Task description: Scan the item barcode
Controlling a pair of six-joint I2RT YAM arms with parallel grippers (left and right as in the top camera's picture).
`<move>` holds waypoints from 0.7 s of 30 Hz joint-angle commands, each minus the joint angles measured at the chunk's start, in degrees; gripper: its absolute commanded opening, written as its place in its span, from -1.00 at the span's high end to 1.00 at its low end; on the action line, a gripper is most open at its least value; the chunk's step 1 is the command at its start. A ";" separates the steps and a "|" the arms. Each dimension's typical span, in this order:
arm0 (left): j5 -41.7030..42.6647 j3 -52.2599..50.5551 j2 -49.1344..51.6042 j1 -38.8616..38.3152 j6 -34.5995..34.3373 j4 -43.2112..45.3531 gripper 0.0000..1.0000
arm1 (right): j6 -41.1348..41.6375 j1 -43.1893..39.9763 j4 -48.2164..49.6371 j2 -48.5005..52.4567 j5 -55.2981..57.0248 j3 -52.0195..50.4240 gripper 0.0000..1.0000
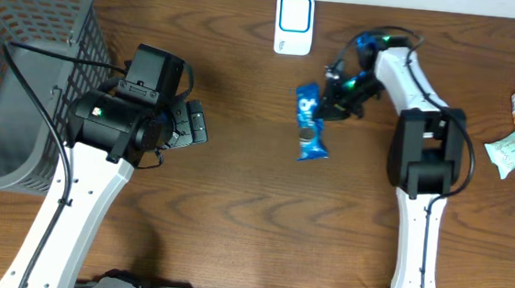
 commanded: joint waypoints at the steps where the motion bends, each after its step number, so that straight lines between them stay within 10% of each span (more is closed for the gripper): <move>1: -0.72 -0.11 0.33 0.24 -0.52 -0.15 -0.96 | 2.14 -1.75 -1.44 -3.67 15.34 1.33 0.59; 8: -0.72 -0.11 0.31 0.24 -0.52 -0.15 -0.96 | 1.75 -0.70 -2.64 -12.00 15.80 1.44 0.05; 15: -0.72 -0.11 0.33 0.24 -0.52 -0.15 -0.96 | 1.75 3.63 -6.45 -13.88 15.85 1.33 0.69; 21: -0.72 -0.11 0.31 0.24 -0.52 -0.15 -0.95 | 2.49 8.92 -9.66 -13.75 23.37 -0.98 0.81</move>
